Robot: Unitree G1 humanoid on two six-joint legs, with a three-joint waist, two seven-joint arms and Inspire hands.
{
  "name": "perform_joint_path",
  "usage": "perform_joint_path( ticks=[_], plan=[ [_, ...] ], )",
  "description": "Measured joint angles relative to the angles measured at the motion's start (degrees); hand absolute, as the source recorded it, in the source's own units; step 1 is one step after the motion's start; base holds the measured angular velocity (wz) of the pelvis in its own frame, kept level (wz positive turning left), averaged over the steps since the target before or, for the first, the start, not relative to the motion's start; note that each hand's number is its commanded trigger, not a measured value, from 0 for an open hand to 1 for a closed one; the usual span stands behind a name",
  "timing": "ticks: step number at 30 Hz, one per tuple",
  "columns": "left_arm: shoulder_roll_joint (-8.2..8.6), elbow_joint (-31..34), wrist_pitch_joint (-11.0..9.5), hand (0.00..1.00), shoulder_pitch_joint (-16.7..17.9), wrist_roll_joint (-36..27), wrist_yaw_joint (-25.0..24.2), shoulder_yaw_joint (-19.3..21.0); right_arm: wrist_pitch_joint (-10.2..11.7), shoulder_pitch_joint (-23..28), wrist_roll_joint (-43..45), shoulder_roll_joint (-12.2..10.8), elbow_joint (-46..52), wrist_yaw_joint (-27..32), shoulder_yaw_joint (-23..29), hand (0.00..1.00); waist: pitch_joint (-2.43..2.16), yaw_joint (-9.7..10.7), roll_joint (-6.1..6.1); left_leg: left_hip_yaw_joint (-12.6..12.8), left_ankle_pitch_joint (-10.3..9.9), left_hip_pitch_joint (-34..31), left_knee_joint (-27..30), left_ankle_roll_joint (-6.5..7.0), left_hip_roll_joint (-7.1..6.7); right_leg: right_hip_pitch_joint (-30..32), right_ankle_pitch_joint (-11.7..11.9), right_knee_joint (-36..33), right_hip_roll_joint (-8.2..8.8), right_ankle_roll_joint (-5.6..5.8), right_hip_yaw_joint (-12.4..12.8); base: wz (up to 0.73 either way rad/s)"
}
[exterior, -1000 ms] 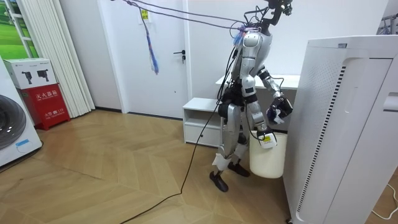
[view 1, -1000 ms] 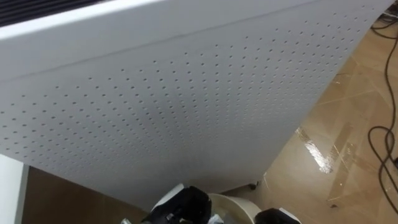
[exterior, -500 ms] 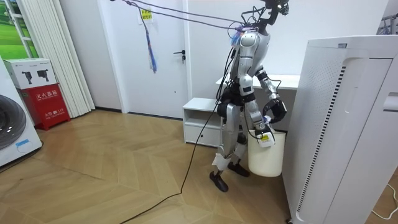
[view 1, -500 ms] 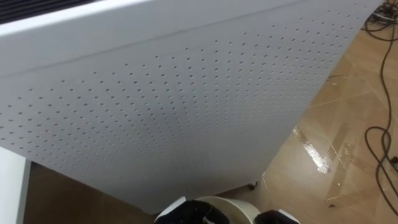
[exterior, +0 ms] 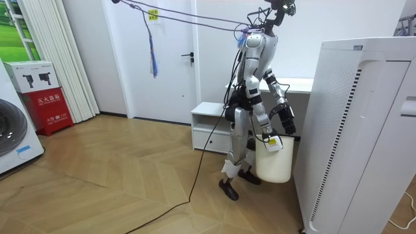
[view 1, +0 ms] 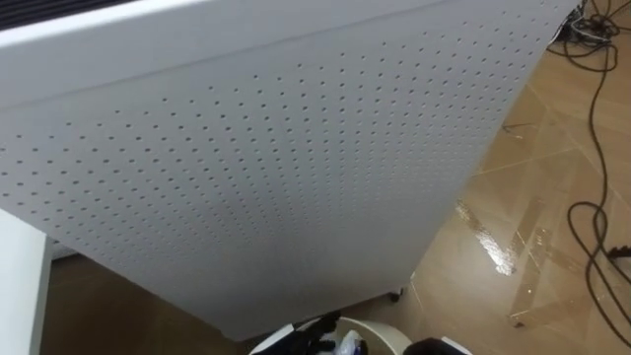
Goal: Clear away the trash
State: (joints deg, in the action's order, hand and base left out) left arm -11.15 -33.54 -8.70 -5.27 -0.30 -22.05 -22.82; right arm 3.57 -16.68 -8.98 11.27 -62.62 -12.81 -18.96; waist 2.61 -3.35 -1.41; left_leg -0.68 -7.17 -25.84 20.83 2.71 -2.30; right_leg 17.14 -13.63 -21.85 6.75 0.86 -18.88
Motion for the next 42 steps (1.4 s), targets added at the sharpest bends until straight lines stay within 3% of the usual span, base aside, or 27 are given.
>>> perform_joint_path(
  ticks=[13,18,25,29,31,35,37,42],
  plan=[
    [-0.03,-1.3,0.0,0.0,-0.1,0.0,0.0,-0.2,0.0,0.0,-0.2,0.1,-0.2,-0.1,0.0,1.0,-0.07,-0.1,-0.12,1.3,0.1,0.1,0.8,0.07,0.92,0.2,0.2,-0.9,-0.41,-0.61,0.5,-0.02],
    [-1.46,-2.1,0.0,0.0,0.0,0.0,0.1,-2.2,0.0,-0.1,-0.9,0.4,-1.4,0.1,-0.1,1.0,-0.14,-0.1,-0.23,1.3,0.1,0.1,0.9,0.07,0.93,0.2,0.2,-0.9,-0.41,-0.65,0.6,-0.01],
    [-2.02,-3.8,0.0,0.0,1.3,-0.1,1.0,-1.6,0.0,1.4,-4.6,1.8,-2.7,0.1,-0.1,1.0,-0.31,-0.1,-0.45,2.0,0.1,1.6,0.1,0.06,0.9,-0.6,0.2,-0.7,-0.32,-0.64,1.2,-0.04],
    [-2.11,-5.4,0.0,0.0,3.2,-0.1,1.7,-0.2,0.2,4.6,-4.5,2.5,-2.7,0.3,0.2,1.0,-0.77,0.2,-0.51,2.1,0.1,3.7,-0.4,0.07,0.79,-3.6,0.2,1.3,-0.57,-0.64,0.9,0.05],
    [-2.11,-6.1,-0.1,0.0,5.8,-0.1,2.7,1.4,0.2,7.4,-4.4,2.6,-2.7,0.5,0.3,1.0,-1.48,0.6,-0.03,2.6,0.1,6.1,-1.7,0.08,0.66,-5.8,0.2,2.4,-0.49,-0.53,0.9,0.02],
    [-1.94,-9.5,-0.1,0.0,9.5,0.0,4.5,3.3,1.5,12.5,-4.5,2.4,-2.2,0.5,0.5,1.0,-1.94,1.3,0.6,3.6,0.1,10.7,-4.0,0.07,0.67,-10.6,0.2,5.5,-0.86,-0.29,0.7,0.02],
    [-1.36,-11.2,-0.2,0.0,12.5,-0.2,5.6,5.3,1.5,15.5,-5.9,2.4,-2.2,0.5,3.1,1.0,-2.31,1.7,0.92,3.8,0.1,13.4,-5.6,0.04,0.46,-13.1,0.2,6.4,-0.76,-0.2,0.4,0.0],
    [-0.73,-16.6,-0.2,0.0,13.9,-0.3,7.9,8.6,1.5,19.7,-12.9,1.8,-2.9,-1.0,5.7,1.0,-2.41,1.9,2.43,4.2,-0.2,18.2,-7.2,-0.41,0.44,-17.7,0.2,9.1,-0.79,-0.11,0.6,-0.02]
  ],
)
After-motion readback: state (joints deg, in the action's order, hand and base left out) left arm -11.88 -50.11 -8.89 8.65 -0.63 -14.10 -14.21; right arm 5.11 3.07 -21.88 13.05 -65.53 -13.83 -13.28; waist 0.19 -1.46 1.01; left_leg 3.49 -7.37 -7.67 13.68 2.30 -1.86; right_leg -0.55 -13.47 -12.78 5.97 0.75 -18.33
